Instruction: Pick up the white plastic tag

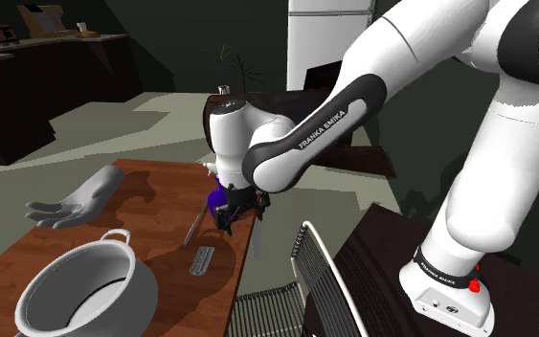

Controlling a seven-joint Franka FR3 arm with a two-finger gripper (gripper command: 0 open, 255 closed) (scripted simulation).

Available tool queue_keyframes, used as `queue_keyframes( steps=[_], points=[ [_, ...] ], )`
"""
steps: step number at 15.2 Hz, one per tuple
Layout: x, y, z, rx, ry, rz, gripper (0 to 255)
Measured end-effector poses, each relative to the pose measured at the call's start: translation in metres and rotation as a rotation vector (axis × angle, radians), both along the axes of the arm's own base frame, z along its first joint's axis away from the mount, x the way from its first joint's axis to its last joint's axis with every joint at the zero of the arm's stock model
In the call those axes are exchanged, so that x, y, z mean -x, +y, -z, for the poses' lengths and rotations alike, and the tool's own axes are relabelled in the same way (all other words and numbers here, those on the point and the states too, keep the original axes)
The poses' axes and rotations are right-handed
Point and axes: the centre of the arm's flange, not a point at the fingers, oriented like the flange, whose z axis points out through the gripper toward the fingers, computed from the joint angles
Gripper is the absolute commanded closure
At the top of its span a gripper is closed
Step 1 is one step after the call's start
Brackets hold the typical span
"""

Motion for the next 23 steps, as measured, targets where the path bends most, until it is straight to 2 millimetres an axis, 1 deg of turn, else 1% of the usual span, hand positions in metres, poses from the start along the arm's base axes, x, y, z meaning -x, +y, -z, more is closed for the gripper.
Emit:
queue_keyframes(
  steps=[2, 3, 8, 10, 12, 13, 14, 21, 22, 23],
  points=[
    [-0.010, 0.022, 0.015, -0.003, 0.001, 0.026, 0],
    [-0.015, 0.030, 0.021, -0.004, 0.002, 0.040, 0],
    [-0.046, 0.075, 0.062, -0.010, 0.005, 0.107, 0],
    [-0.057, 0.090, 0.073, -0.012, 0.006, 0.134, 0],
    [-0.070, 0.107, 0.091, -0.014, 0.007, 0.160, 0],
    [-0.079, 0.113, 0.098, -0.015, 0.008, 0.171, 0],
    [-0.081, 0.116, 0.103, -0.014, 0.008, 0.177, 0],
    [-0.084, 0.120, 0.141, -0.014, 0.008, 0.184, 0],
    [-0.083, 0.120, 0.144, -0.014, 0.008, 0.184, 255],
    [-0.083, 0.121, 0.143, -0.017, 0.005, 0.183, 255]
  ],
)
